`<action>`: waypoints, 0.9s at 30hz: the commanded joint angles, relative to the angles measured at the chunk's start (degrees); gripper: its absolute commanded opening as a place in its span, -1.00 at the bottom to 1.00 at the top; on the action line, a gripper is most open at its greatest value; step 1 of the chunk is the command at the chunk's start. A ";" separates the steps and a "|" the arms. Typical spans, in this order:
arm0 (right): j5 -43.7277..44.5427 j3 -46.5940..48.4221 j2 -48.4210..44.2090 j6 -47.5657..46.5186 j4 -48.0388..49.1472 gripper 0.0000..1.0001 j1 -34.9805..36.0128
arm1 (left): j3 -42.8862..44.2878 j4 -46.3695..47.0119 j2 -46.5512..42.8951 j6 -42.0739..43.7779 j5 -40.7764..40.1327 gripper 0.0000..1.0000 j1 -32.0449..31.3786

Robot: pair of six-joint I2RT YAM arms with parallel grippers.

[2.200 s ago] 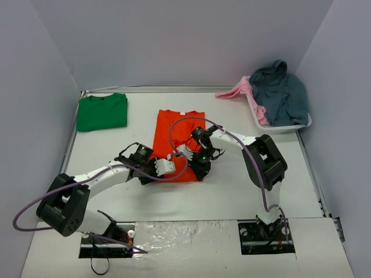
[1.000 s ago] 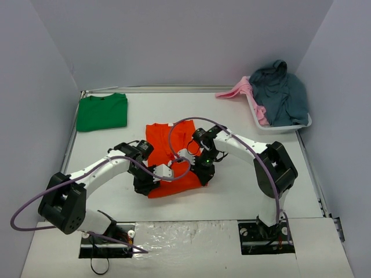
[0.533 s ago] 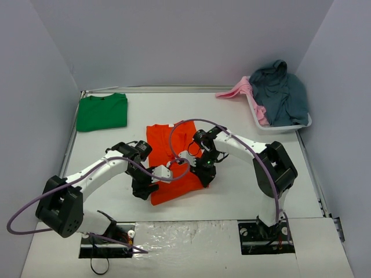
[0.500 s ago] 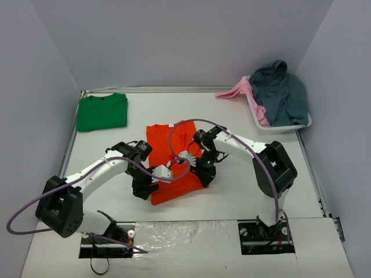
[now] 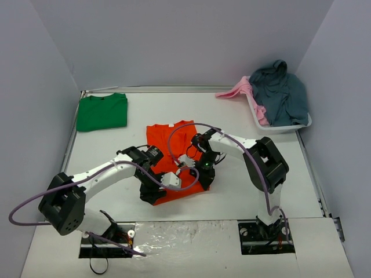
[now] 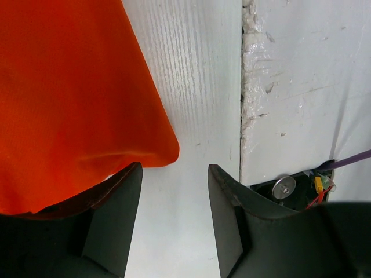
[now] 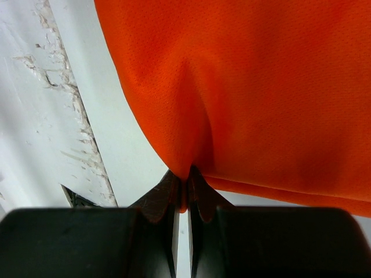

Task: Fold and stack the t-shirts
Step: Grab one side of the 2/3 rectangular tshirt with both arms

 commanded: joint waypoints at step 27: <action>1.31 2.33 2.31 0.03 -3.43 -1.00 0.30 | 1.04 3.52 11.13 -4.36 -3.91 -0.20 -4.04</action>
